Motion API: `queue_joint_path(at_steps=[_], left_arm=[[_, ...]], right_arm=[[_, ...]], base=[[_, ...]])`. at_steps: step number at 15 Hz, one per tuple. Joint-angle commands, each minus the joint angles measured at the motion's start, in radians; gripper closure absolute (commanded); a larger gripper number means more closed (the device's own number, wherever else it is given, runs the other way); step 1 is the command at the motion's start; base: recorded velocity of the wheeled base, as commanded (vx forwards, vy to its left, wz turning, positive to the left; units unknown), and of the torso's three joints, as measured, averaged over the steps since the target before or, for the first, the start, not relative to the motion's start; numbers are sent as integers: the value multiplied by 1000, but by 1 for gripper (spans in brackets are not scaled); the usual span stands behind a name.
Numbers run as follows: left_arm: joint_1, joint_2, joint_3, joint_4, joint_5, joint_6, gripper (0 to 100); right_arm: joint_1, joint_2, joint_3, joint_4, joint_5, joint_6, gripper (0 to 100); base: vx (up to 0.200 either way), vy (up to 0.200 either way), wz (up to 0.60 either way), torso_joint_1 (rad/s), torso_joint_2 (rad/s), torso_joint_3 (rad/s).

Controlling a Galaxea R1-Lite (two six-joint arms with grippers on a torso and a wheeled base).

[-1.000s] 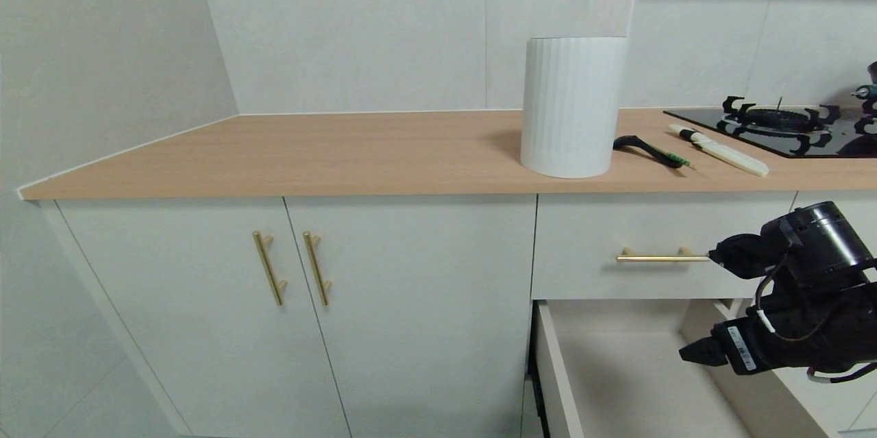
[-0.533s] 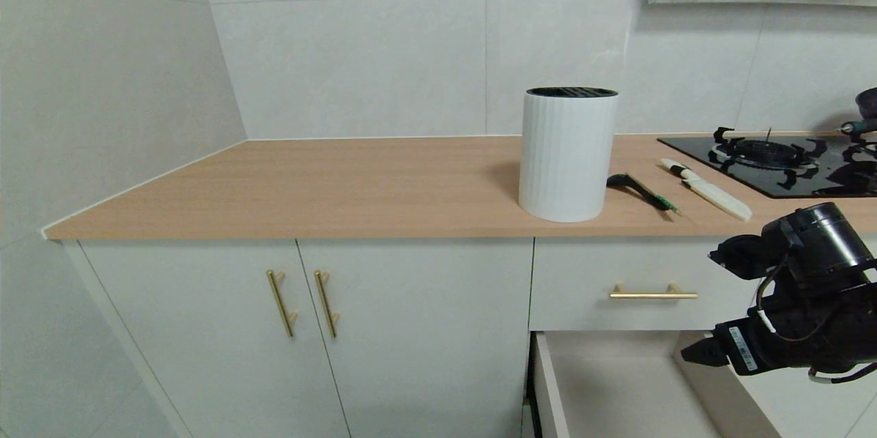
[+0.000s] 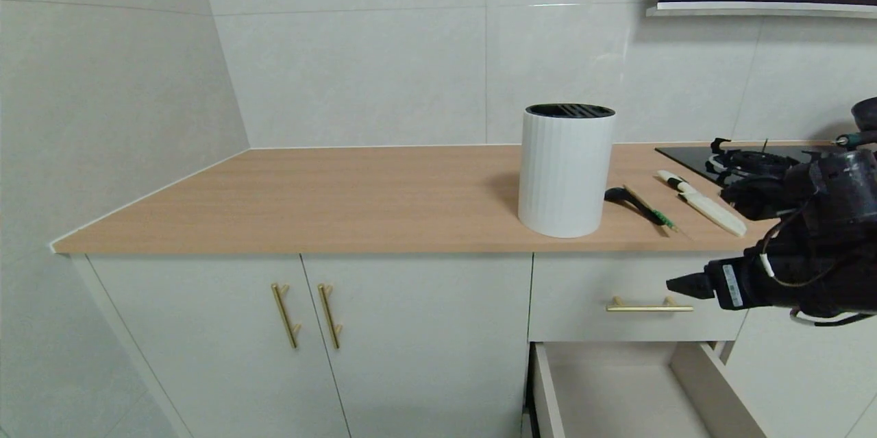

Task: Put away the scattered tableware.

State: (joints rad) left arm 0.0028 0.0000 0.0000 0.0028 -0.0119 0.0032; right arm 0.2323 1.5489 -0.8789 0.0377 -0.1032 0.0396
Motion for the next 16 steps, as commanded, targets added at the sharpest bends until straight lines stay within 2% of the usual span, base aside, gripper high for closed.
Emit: queue_joint_path(at_steps=[1,4,6,10,16], left_arm=[[0,0,0,0,0,0,0],[0,0,0,0,0,0,0],[0,0,0,0,0,0,0],[0,0,0,-1,0,0,0],[0,0,0,0,0,0,0]], right_arm=[[-5,63,-218,123,5,11,0],[-28,154,-357,162,0,94,0],[-51,206,-365,149,3,118,0],[-82,333,-403,28,-7,121,0],[-110,388,-439,13,-15,154,0]], base=[[0,0,0,0,0,0],[0,0,0,0,0,0],[0,0,0,0,0,0],[0,0,0,0,0,0],[0,0,0,0,0,0]])
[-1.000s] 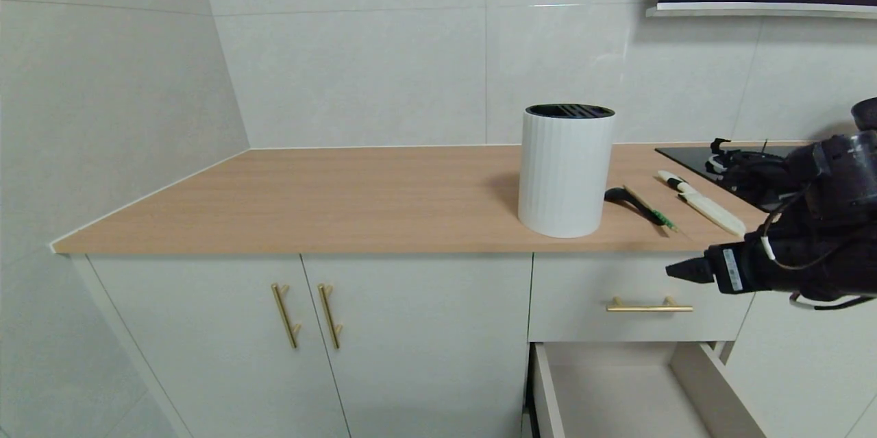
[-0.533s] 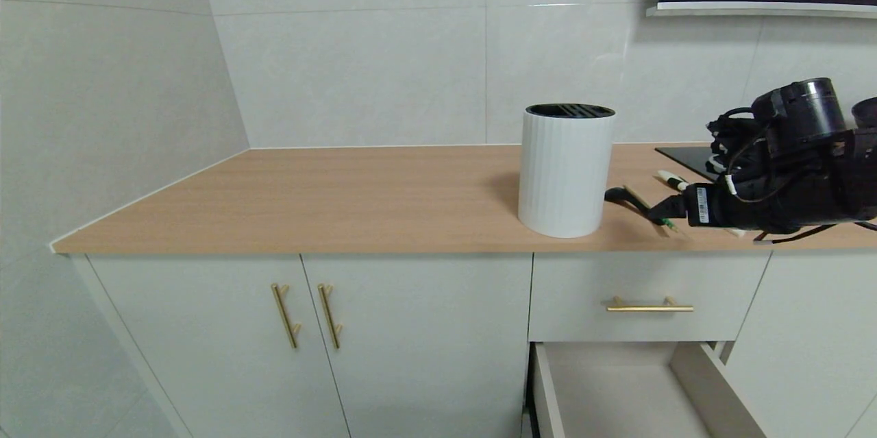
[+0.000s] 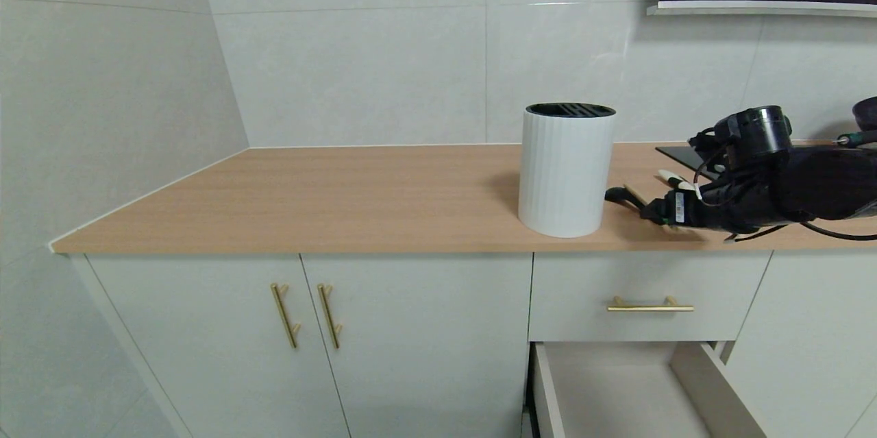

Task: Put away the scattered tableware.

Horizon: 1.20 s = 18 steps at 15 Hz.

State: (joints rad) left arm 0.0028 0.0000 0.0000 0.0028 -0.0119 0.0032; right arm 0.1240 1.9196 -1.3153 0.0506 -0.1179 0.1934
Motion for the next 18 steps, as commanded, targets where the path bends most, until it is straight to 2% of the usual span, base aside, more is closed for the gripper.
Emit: queue_joint_path(at_steps=[1,7,8,15,18], left_arm=[[0,0,0,0,0,0,0],[0,0,0,0,0,0,0],[0,0,0,-1,0,0,0],[0,0,0,0,0,0,0],[0,0,0,0,0,0,0]], right_arm=[[-1,26,-4,0,0,0,0],[-1,45,-13,0,-3,1,0],[-1,45,-15,0,-3,1,100],[-1,26,-9,5,-6,-2,100],[-11,-45,5,9,-45,-2,100]], base=[[0,0,0,0,0,0],[0,0,0,0,0,0],[0,0,0,0,0,0],[0,0,0,0,0,0],[0,0,0,0,0,0]])
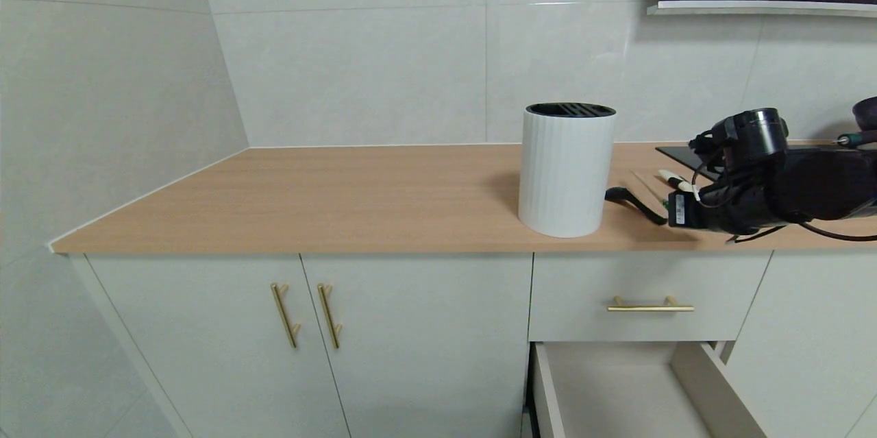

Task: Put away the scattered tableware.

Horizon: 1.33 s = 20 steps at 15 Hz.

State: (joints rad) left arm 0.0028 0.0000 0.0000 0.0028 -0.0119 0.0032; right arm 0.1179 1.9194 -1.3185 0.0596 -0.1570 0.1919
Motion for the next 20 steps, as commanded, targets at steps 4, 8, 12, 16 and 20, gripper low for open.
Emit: queue_joint_path(at_steps=[4,8,12,16,20], left_arm=[[0,0,0,0,0,0,0],[0,0,0,0,0,0,0],[0,0,0,0,0,0,0],[0,0,0,0,0,0,0],[0,0,0,0,0,0,0]], right_arm=[[0,-258,96,62,10,29,100],[11,-477,166,259,145,58,100],[11,-651,176,491,386,52,100],[19,-683,239,510,392,-32,100],[114,-701,295,513,410,-54,100]], base=[[0,0,0,0,0,0],[0,0,0,0,0,0],[0,0,0,0,0,0],[0,0,0,0,0,0],[0,0,0,0,0,0]])
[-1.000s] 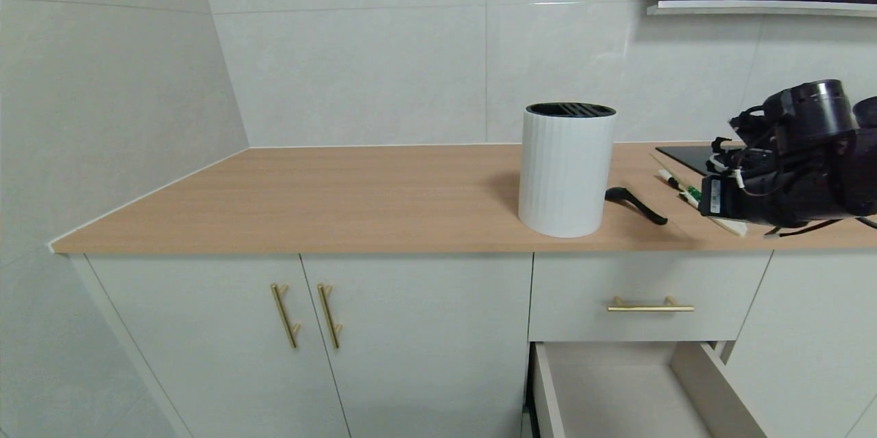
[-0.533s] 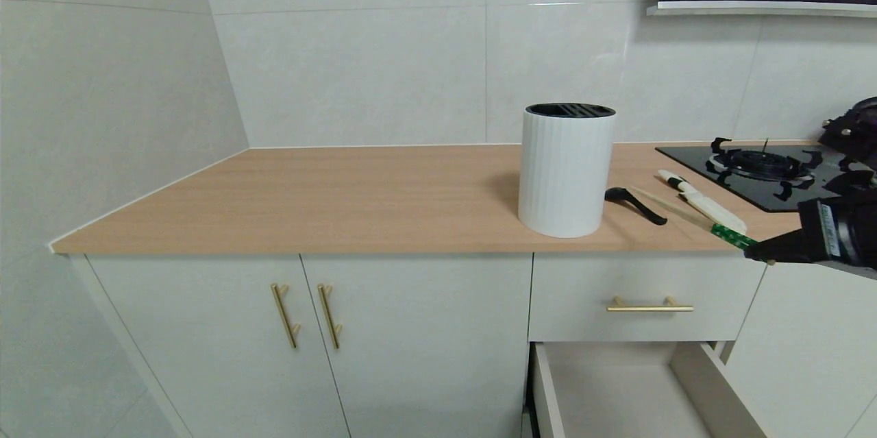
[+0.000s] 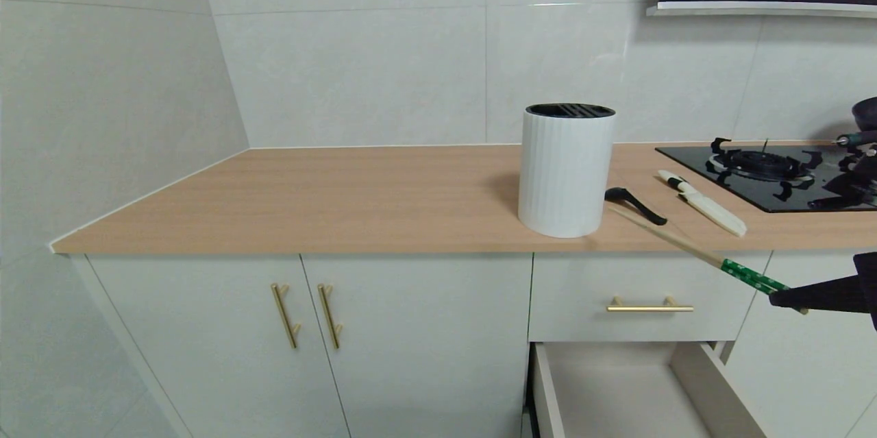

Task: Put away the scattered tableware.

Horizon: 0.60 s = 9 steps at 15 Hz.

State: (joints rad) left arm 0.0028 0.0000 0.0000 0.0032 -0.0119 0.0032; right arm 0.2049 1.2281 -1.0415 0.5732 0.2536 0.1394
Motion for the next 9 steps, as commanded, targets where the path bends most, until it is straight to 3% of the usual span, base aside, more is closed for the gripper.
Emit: queue_joint_path(at_steps=[1,5,9], left_arm=[[0,0,0,0,0,0,0],[0,0,0,-2,0,0,0],[0,0,0,0,0,0,0]], right_arm=[[45,-7,26,1,1,-6,100],[88,2,52,-1,1,-26,100],[116,7,103,-6,4,-95,100]], base=[[0,0,0,0,0,0],[0,0,0,-16,43,26],[0,0,0,-145,387,243]])
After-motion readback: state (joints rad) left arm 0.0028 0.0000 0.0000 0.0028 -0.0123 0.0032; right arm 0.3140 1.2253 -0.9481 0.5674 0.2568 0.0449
